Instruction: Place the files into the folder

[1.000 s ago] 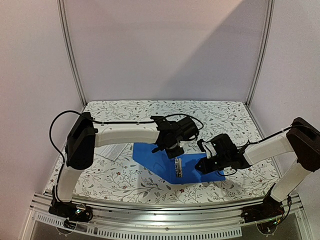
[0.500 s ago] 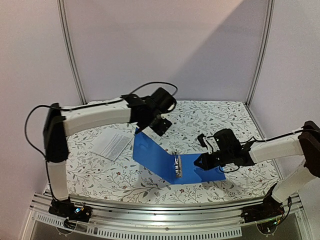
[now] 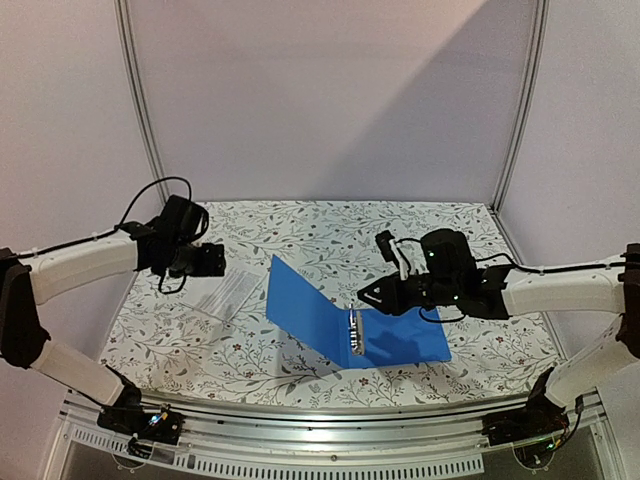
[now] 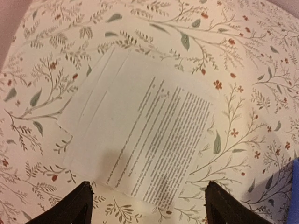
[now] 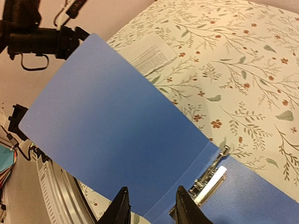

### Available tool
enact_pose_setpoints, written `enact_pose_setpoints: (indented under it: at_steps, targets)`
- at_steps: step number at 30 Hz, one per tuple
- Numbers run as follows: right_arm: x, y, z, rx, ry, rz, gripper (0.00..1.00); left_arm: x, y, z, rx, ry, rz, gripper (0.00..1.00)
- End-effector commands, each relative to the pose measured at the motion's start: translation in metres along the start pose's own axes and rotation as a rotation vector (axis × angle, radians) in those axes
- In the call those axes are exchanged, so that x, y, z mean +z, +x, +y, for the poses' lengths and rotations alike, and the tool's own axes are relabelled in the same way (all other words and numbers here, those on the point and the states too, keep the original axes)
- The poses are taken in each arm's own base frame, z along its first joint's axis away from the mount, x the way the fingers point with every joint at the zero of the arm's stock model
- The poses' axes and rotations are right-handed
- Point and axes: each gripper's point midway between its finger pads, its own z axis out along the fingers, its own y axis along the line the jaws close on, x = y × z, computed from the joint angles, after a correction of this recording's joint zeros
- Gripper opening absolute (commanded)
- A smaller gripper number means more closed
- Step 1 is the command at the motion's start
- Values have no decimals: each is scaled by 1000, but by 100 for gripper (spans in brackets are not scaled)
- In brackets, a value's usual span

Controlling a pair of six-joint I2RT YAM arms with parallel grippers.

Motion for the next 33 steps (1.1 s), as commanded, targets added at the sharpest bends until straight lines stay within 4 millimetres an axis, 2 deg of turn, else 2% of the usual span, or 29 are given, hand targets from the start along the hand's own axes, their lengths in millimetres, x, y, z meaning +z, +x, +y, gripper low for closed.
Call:
enact_pose_setpoints:
  at_steps: [1, 4, 8, 11, 14, 21, 27, 33]
  targets:
    - [7, 0, 33, -100, -39, -3, 33, 2, 32, 10, -236, 104, 46, 83]
    - [13, 11, 50, -161, -59, 20, 33, 11, 67, 23, -422, 172, 100, 81]
    - [19, 24, 49, -180, -50, 48, 34, 15, 108, 21, -682, 312, 117, 71]
    - [23, 30, 46, -168, -47, 66, 34, 12, 104, 11, -787, 417, 72, 63]
    - [26, 33, 45, -164, -48, 77, 34, 17, 108, 9, -793, 417, 97, 59]
    - [27, 35, 42, -163, -35, 78, 34, 23, 121, 6, -902, 441, 134, 55]
    - [28, 36, 38, -172, -15, 75, 34, 24, 113, -6, -880, 437, 144, 55]
    - [28, 33, 36, -184, -4, 69, 34, 37, 126, -12, -925, 393, 199, 54]
